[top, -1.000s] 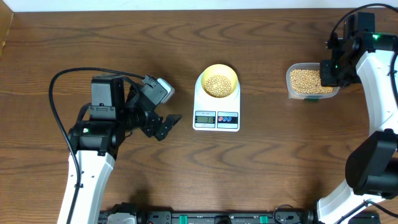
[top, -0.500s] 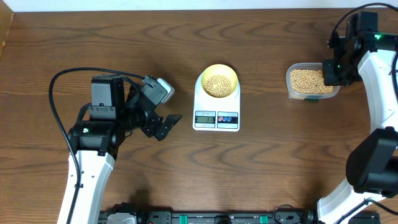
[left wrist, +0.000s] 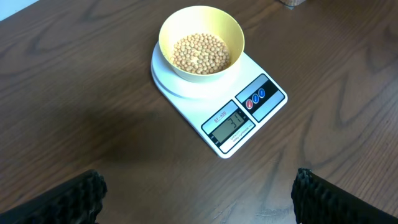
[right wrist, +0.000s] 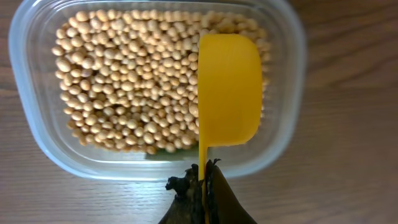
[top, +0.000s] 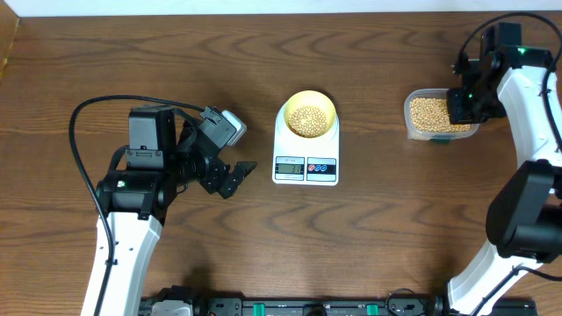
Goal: Scoop item into bowl and weigh 50g on scale
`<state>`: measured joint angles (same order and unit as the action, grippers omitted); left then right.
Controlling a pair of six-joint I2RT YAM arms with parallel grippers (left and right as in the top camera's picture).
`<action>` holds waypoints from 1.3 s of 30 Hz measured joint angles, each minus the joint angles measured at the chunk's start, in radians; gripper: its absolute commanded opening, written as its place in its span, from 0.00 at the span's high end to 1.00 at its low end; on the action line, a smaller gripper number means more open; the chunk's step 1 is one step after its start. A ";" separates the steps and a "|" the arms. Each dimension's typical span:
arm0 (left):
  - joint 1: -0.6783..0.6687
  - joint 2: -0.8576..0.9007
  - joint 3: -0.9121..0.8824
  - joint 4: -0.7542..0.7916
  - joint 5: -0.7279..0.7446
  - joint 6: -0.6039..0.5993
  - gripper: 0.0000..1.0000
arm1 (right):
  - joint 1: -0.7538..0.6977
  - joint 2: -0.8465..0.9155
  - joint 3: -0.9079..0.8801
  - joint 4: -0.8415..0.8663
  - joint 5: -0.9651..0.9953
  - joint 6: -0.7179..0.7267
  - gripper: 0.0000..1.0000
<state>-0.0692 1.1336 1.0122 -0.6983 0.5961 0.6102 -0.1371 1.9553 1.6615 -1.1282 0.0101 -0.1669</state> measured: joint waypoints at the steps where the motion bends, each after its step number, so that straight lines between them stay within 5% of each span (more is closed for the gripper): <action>1: 0.000 0.000 0.000 0.000 0.000 0.000 0.03 | 0.000 0.006 0.000 0.000 -0.015 0.000 0.99; 18: 0.000 0.000 0.000 0.000 0.000 0.000 0.03 | -0.030 0.034 0.000 0.018 -0.276 0.001 0.99; 39: 0.000 0.000 0.000 0.000 0.000 0.000 0.02 | -0.305 0.034 0.000 -0.031 -0.664 -0.008 0.99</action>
<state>-0.0692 1.1336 1.0122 -0.6983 0.5957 0.6102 -0.4423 1.9888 1.6611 -1.1595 -0.6537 -0.1745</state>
